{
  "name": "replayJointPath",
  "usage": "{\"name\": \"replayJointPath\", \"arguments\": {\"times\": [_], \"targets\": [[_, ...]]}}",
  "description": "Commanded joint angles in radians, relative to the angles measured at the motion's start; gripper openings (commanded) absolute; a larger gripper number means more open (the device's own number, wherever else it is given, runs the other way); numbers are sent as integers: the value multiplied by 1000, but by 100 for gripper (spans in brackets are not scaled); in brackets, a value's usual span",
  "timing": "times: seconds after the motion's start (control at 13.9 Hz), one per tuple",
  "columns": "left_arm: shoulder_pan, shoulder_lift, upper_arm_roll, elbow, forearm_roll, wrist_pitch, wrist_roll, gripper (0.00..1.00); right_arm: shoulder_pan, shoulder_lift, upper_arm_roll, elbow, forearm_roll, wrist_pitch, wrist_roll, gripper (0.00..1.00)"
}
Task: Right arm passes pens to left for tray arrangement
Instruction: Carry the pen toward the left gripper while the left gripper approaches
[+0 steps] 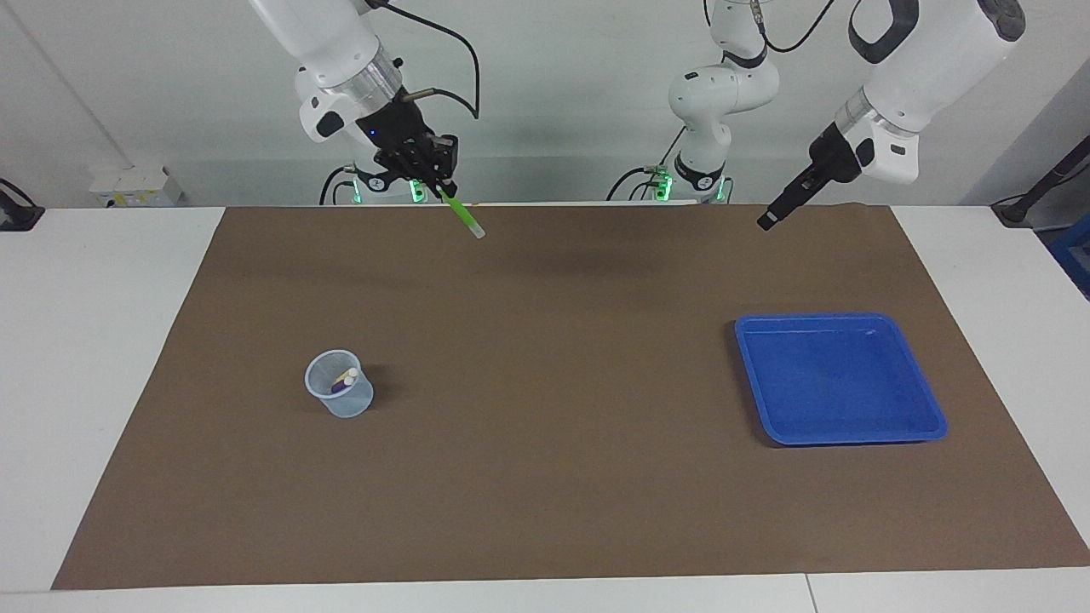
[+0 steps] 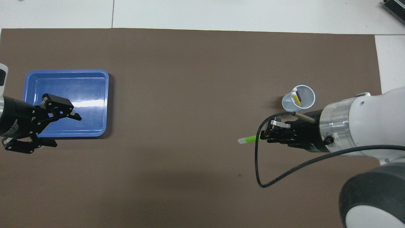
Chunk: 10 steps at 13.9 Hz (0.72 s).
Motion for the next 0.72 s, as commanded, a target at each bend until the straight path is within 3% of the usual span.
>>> {"name": "replayJointPath", "arguments": {"times": [0.0,0.29,0.43,0.65], "targets": [[-6,-18,4,-14,-95,-23,-189,98,51,-21,-1,-54,42,109,108,0],[-7,-18,4,-14,-220,6,-431,99,116,43,-1,-55,55,296,270,0],[3,-16,4,-14,-224,39,-450,99,164,101,-1,-52,95,464,392,0],[-10,-16,-1,-18,-305,79,-516,97,190,160,1,-32,100,555,473,0]]}}
